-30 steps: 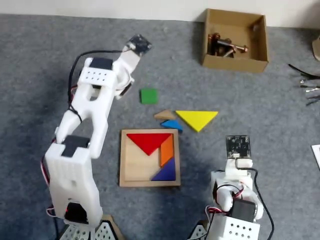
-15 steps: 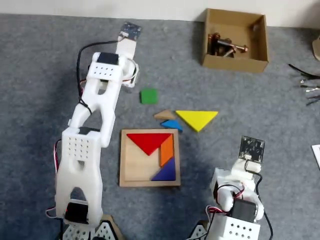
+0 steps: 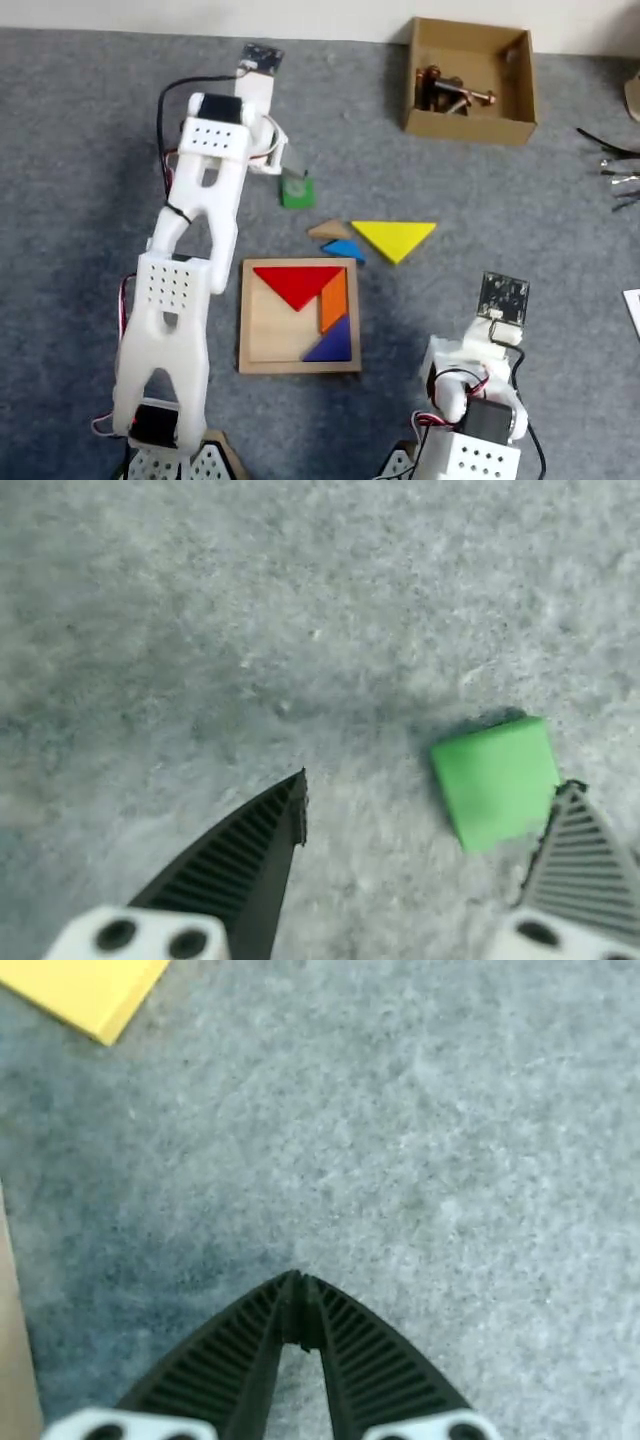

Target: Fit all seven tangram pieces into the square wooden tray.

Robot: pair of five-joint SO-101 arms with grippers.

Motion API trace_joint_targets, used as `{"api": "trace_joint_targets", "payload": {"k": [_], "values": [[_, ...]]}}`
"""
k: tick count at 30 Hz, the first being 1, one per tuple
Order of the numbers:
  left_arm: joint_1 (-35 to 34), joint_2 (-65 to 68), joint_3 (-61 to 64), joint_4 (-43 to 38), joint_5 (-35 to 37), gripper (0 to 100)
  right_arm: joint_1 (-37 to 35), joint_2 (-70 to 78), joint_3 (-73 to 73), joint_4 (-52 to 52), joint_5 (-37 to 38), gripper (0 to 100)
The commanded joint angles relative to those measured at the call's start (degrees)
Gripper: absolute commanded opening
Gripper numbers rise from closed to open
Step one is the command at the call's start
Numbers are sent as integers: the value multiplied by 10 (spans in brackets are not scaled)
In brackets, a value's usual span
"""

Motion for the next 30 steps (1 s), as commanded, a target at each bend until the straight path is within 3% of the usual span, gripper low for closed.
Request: {"api": "trace_joint_targets", "payload": {"k": [1,6,12,24,30], "values": [[19,-14,-38,15,6,349,6,-7,65,-15,-5,5],[27,-14,-19,11,4,351,6,-7,65,-15,-5,5],[31,-13,-3,11,-47,348,7,-7,65,-15,-5,5],[37,-17,9,16,-47,348,7,-7,65,-15,-5,5],[38,-14,11,18,92,348,7,-7,65,-15,-5,5]]}}
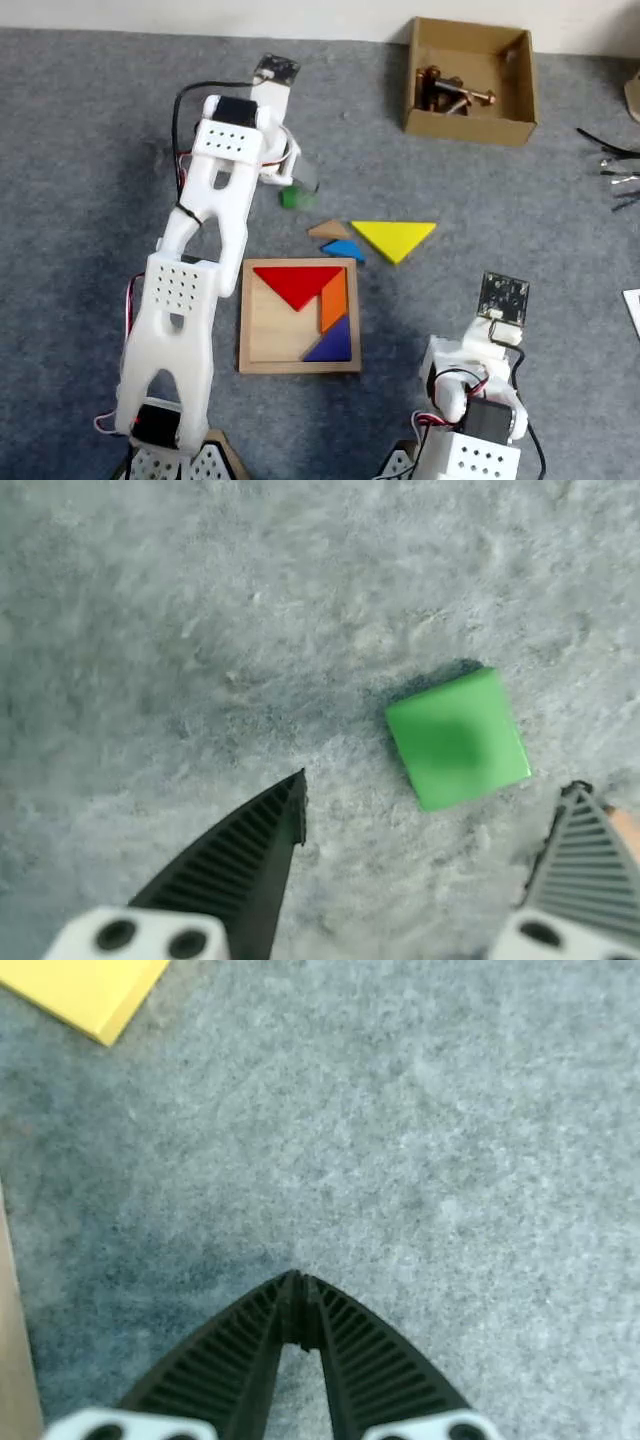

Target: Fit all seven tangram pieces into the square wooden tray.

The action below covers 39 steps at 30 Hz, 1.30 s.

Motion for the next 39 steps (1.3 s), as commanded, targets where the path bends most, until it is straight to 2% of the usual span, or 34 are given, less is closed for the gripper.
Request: {"api": "trace_joint_targets", "payload": {"k": [1,8,24,26,30,39], "values": [[7,-13,-5,-12,72,348,7,-7,65,-15,-5,5],[15,21,-15,-21,122,348,7,-7,65,-15,-5,5],[15,74,-64,-23,118,347,7,-7,65,-15,-5,5],[14,74,-62,-23,105,322,7,-7,65,-15,-5,5],[14,74,-63,-23,82,187,7,-7,65,-15,-5,5],[12,74,-61,-19,76,175,8,-7,65,-15,-5,5]]}}
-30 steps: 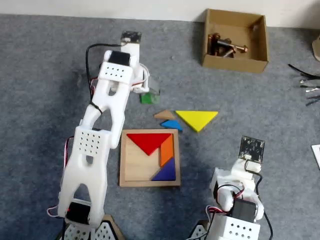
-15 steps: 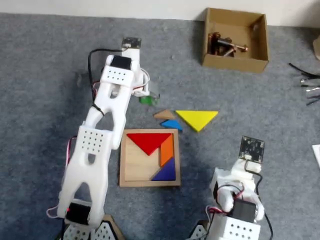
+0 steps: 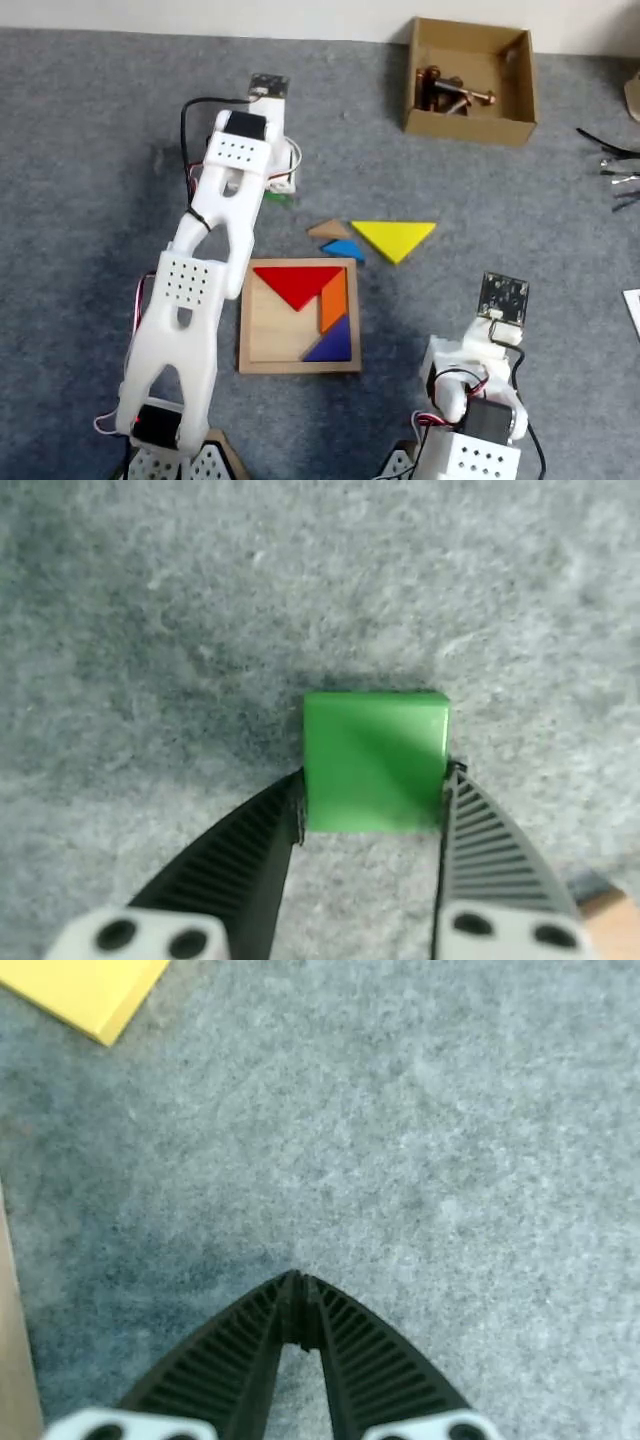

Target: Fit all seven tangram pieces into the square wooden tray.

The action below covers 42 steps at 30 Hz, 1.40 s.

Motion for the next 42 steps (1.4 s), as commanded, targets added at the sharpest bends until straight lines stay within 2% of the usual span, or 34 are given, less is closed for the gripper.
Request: {"api": "trace_joint_targets", "payload": {"k": [1,4,12,21,29,42], "values": [[7,-15,-23,-3,-16,175,8,-7,65,-15,-5,5],[7,-15,-22,2,-52,175,8,-7,65,-15,-5,5],[-18,-15,-26,84,-87,175,8,-7,65,-15,-5,5],[-29,-20,-28,125,-196,175,8,-7,65,-15,-5,5],[-29,-78,-15,135,-203,174,8,-7,65,-15,-5,5],[44,-316,267,133,-236,174,7,-7,65,-15,-5,5]]}}
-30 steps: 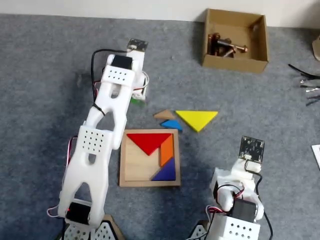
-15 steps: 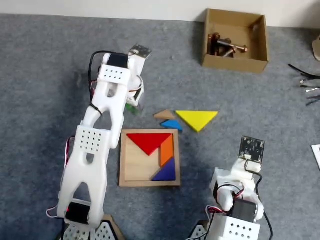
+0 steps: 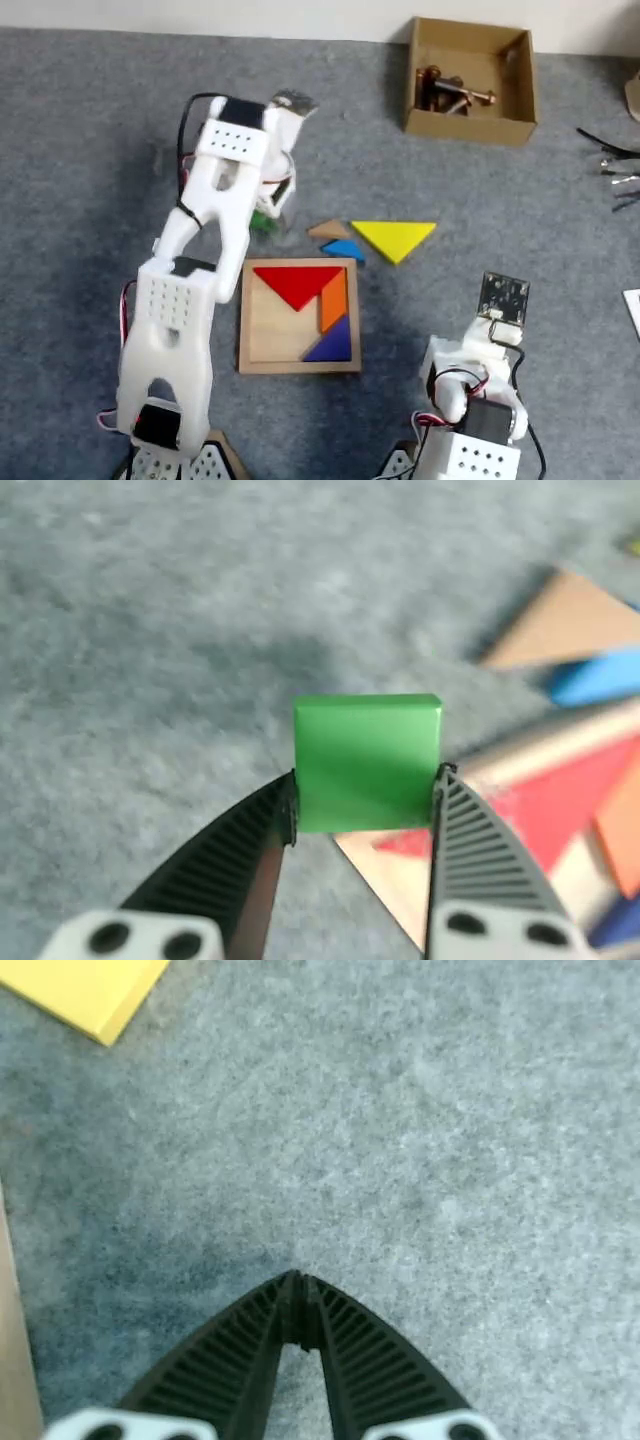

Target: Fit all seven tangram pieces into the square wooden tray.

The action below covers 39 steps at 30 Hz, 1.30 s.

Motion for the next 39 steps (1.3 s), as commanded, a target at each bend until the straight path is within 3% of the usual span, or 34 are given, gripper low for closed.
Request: {"api": "trace_joint_targets", "payload": {"k": [1,15,24,29,39], "values": [[25,-116,75,6,-6,174,7,-7,65,-15,-5,5],[124,-404,483,1,-4,174,7,-7,65,-15,-5,5],[144,-548,704,-120,-11,175,8,-7,65,-15,-5,5],[140,-567,793,-209,-78,175,8,-7,65,-15,-5,5],[150,-567,836,-327,-80,175,9,-7,65,-15,-5,5]]}}
